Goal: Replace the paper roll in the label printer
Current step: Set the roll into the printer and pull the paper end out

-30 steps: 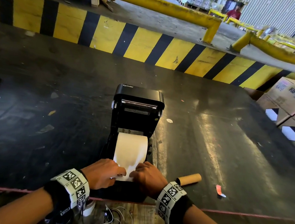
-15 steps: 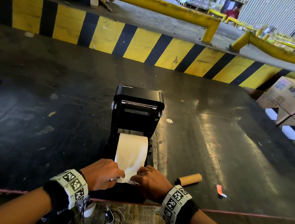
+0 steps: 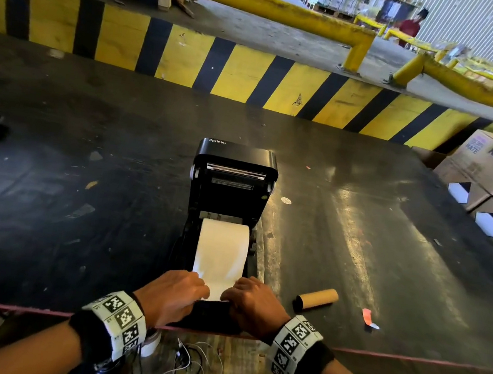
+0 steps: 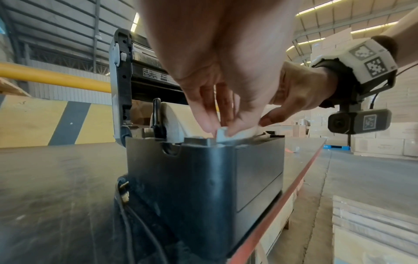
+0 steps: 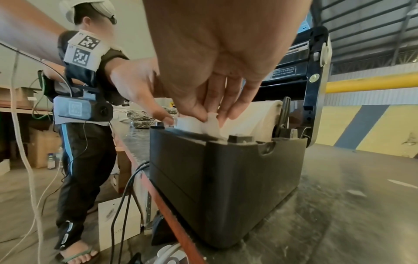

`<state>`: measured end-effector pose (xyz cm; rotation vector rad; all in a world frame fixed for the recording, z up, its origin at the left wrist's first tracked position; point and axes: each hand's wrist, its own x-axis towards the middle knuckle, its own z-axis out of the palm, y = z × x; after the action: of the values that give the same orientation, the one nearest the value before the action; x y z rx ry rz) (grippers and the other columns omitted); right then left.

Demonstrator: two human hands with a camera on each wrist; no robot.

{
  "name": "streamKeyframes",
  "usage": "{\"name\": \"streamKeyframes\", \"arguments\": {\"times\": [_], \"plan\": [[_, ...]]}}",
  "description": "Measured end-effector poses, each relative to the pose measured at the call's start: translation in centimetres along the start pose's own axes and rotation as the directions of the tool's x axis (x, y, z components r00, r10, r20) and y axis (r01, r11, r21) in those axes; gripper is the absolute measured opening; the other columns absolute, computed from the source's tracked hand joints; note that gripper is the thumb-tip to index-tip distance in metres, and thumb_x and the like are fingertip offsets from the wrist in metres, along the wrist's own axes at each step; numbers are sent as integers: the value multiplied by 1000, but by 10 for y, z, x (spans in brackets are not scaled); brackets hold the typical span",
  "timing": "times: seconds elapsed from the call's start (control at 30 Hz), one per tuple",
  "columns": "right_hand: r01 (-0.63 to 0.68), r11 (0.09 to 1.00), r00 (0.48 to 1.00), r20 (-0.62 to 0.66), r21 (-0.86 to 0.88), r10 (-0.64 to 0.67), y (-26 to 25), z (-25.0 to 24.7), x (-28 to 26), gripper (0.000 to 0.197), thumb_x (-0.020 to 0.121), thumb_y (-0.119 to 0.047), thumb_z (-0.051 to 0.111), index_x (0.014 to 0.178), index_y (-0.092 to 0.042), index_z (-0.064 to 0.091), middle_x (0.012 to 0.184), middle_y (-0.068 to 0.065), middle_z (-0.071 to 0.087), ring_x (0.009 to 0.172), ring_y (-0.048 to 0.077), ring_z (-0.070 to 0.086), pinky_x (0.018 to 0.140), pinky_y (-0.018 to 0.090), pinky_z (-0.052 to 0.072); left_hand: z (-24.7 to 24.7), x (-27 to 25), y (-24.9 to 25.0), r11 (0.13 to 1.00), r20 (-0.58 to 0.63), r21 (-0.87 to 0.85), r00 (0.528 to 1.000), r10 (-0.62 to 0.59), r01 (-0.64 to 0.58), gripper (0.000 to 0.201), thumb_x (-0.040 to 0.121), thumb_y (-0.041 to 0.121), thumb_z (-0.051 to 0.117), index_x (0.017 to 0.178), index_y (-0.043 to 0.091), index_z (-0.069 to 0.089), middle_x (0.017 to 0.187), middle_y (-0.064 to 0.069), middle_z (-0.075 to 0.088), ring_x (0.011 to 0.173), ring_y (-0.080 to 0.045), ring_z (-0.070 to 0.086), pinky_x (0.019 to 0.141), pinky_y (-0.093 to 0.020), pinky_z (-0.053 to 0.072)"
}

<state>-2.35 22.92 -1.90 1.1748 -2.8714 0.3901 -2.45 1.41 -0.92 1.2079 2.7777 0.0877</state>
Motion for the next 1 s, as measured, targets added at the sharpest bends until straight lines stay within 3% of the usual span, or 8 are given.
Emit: {"name": "streamKeyframes", "arguments": {"times": [0.1,0.2,0.3,0.47,0.57,0.73,0.87,1.0], "plan": [[10,1000,1000,0,-19,-10,0,-2,-5,24,58,-9,68,80,-17,69,66,-2,70,64,21,64,57,23,49,-4,-1,7,986,-9,-149,997,-71,68,24,76,6,58,96,18,64,90,-3,69,84,-21,64,71,-28,54],[41,998,999,28,-53,-40,-6,-3,-12,20,60,-14,73,77,-24,69,62,-6,67,63,16,61,56,20,46,-6,-4,18,970,-15,-208,991,-130,125,27,85,7,45,105,13,62,104,-10,67,97,-26,60,84,-36,51],[39,998,999,32,-45,-37,-11,-3,-21,6,68,-17,67,70,-23,67,57,-3,63,58,19,60,55,25,46,-6,-9,27,963,16,-218,987,-161,160,23,90,14,47,106,12,63,105,-10,67,98,-24,60,85,-34,50],[2,1000,999,49,-11,-2,-25,-6,-37,10,77,-15,65,68,-19,67,56,1,65,54,23,61,53,21,42,-2,-21,46,955,23,-217,979,-202,202,20,91,15,48,102,12,64,101,-10,67,97,-24,60,85,-32,48],[16,1000,1000,24,3,-16,-36,-8,-45,12,76,-13,59,68,-14,69,57,6,67,54,26,63,55,25,50,1,-31,59,941,5,-240,969,-246,240,20,92,15,47,102,12,64,101,-10,67,96,-23,59,84,-30,46],[-23,994,998,61,108,17,-50,-12,-60,53,82,-33,23,81,-6,69,71,15,69,65,30,63,68,28,42,2,-44,80,922,-26,-247,949,-314,298,19,90,13,49,99,13,65,99,-8,68,93,-21,60,79,-27,44],[-46,992,994,108,117,33,-53,-7,-65,29,89,-14,43,93,-8,71,85,14,74,76,32,66,77,36,50,4,-53,90,913,-47,-251,938,-343,321,20,89,11,49,98,15,66,98,-8,69,91,-21,61,73,-22,38],[-50,993,992,120,109,37,-56,-1,-70,28,91,-16,44,100,-12,70,97,11,75,86,31,67,81,39,54,5,-58,98,907,-36,-245,932,-361,342,24,89,9,46,101,14,66,102,-7,69,95,-20,60,72,-19,33]]}}
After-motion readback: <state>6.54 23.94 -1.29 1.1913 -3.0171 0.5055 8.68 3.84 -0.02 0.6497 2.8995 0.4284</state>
